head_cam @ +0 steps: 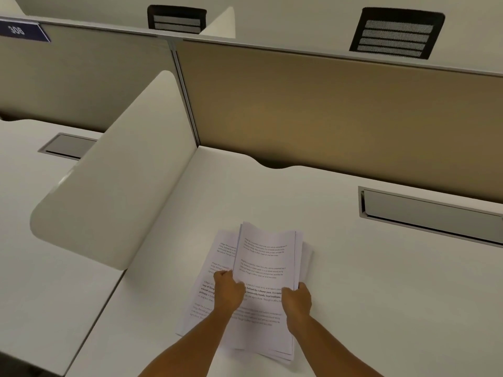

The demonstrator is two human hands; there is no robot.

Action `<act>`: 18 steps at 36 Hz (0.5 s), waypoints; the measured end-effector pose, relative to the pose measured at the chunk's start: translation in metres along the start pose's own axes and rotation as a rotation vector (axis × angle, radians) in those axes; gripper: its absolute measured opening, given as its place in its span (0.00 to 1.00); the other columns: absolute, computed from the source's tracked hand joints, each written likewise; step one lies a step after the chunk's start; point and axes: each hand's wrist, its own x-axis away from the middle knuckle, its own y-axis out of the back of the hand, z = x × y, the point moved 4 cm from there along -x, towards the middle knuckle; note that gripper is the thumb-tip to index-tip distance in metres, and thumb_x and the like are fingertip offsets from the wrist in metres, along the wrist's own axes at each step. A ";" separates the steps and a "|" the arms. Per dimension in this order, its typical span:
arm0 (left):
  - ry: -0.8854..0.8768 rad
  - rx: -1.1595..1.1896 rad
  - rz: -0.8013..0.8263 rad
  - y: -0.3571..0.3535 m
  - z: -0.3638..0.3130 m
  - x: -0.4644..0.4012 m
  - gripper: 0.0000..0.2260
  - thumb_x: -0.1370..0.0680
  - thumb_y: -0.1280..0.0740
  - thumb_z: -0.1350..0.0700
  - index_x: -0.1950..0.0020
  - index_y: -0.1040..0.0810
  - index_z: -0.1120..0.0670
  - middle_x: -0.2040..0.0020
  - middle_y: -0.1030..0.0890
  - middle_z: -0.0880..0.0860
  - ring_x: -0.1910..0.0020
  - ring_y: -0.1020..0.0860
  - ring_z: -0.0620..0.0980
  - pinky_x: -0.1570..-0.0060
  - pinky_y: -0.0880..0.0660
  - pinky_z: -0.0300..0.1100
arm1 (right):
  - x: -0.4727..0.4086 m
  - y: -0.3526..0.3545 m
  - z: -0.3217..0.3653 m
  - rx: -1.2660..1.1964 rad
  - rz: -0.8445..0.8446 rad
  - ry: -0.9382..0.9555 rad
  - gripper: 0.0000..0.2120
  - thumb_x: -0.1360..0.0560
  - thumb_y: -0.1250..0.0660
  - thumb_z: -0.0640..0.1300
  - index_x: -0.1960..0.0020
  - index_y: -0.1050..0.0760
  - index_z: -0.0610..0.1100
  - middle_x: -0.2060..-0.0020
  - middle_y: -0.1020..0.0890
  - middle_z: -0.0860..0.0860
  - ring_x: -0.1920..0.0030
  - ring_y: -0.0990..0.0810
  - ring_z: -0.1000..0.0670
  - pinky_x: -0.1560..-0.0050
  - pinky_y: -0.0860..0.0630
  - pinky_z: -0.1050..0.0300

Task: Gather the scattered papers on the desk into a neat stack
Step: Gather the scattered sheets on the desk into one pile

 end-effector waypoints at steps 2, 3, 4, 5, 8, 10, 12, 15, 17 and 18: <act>0.000 0.010 0.012 0.002 -0.001 0.002 0.15 0.24 0.34 0.60 0.39 0.24 0.64 0.40 0.21 0.59 0.50 0.21 0.52 0.44 0.21 0.46 | 0.004 0.002 0.002 -0.057 0.008 0.003 0.18 0.24 0.39 0.32 0.35 0.27 0.38 0.51 0.20 0.46 0.60 0.23 0.50 0.66 0.27 0.60; 0.000 0.003 0.025 0.003 -0.002 0.003 0.17 0.24 0.34 0.60 0.36 0.26 0.63 0.40 0.21 0.58 0.47 0.20 0.53 0.42 0.22 0.47 | 0.005 0.002 0.003 -0.063 0.005 0.003 0.18 0.24 0.39 0.32 0.34 0.29 0.39 0.50 0.20 0.45 0.59 0.23 0.50 0.65 0.28 0.60; 0.003 0.007 0.039 0.003 -0.002 0.004 0.19 0.23 0.35 0.60 0.33 0.28 0.62 0.39 0.21 0.57 0.45 0.20 0.54 0.42 0.22 0.48 | 0.007 0.002 0.003 -0.069 0.003 0.003 0.19 0.23 0.39 0.32 0.33 0.30 0.40 0.49 0.20 0.45 0.59 0.23 0.50 0.65 0.27 0.59; 0.000 0.018 0.053 0.004 -0.004 0.005 0.19 0.23 0.35 0.60 0.32 0.30 0.62 0.38 0.22 0.57 0.44 0.21 0.54 0.42 0.22 0.46 | 0.008 0.001 0.003 -0.076 0.001 0.003 0.19 0.23 0.40 0.32 0.33 0.31 0.40 0.49 0.21 0.45 0.59 0.23 0.50 0.65 0.27 0.59; -0.036 0.048 0.080 0.007 -0.008 0.008 0.15 0.22 0.36 0.63 0.36 0.31 0.60 0.39 0.22 0.58 0.52 0.21 0.52 0.51 0.20 0.43 | 0.015 0.001 0.004 -0.097 -0.004 -0.012 0.19 0.24 0.40 0.31 0.35 0.36 0.40 0.48 0.23 0.43 0.59 0.24 0.49 0.65 0.27 0.58; -0.054 0.076 0.088 0.011 -0.006 0.008 0.16 0.22 0.36 0.64 0.37 0.35 0.59 0.41 0.22 0.57 0.54 0.21 0.51 0.56 0.19 0.42 | 0.018 0.000 0.004 -0.116 0.002 -0.033 0.21 0.24 0.40 0.31 0.33 0.39 0.40 0.45 0.23 0.42 0.56 0.23 0.47 0.58 0.24 0.55; -0.065 0.096 0.086 0.015 -0.005 0.009 0.19 0.23 0.36 0.65 0.35 0.38 0.58 0.43 0.23 0.54 0.53 0.21 0.51 0.59 0.21 0.38 | 0.019 -0.004 0.003 -0.128 0.011 -0.039 0.20 0.24 0.39 0.31 0.34 0.37 0.39 0.45 0.22 0.42 0.55 0.22 0.46 0.59 0.23 0.55; -0.091 0.081 0.063 0.025 -0.002 0.009 0.18 0.23 0.35 0.65 0.33 0.32 0.59 0.40 0.21 0.56 0.50 0.21 0.52 0.54 0.22 0.39 | 0.019 -0.007 0.002 -0.154 0.050 -0.019 0.15 0.26 0.37 0.32 0.40 0.26 0.37 0.53 0.17 0.43 0.57 0.18 0.45 0.65 0.22 0.58; -0.117 0.068 0.051 0.034 0.000 0.011 0.17 0.24 0.36 0.66 0.35 0.27 0.59 0.40 0.20 0.57 0.50 0.21 0.51 0.52 0.22 0.39 | 0.025 -0.007 0.005 -0.175 0.101 -0.011 0.10 0.27 0.35 0.32 0.47 0.21 0.38 0.57 0.16 0.44 0.59 0.18 0.45 0.62 0.20 0.56; -0.130 0.063 0.045 0.038 0.000 0.011 0.17 0.24 0.36 0.67 0.36 0.26 0.59 0.40 0.20 0.57 0.51 0.21 0.51 0.54 0.23 0.38 | 0.028 -0.008 0.006 -0.182 0.127 -0.010 0.08 0.27 0.35 0.32 0.51 0.20 0.37 0.58 0.16 0.43 0.60 0.18 0.44 0.60 0.20 0.54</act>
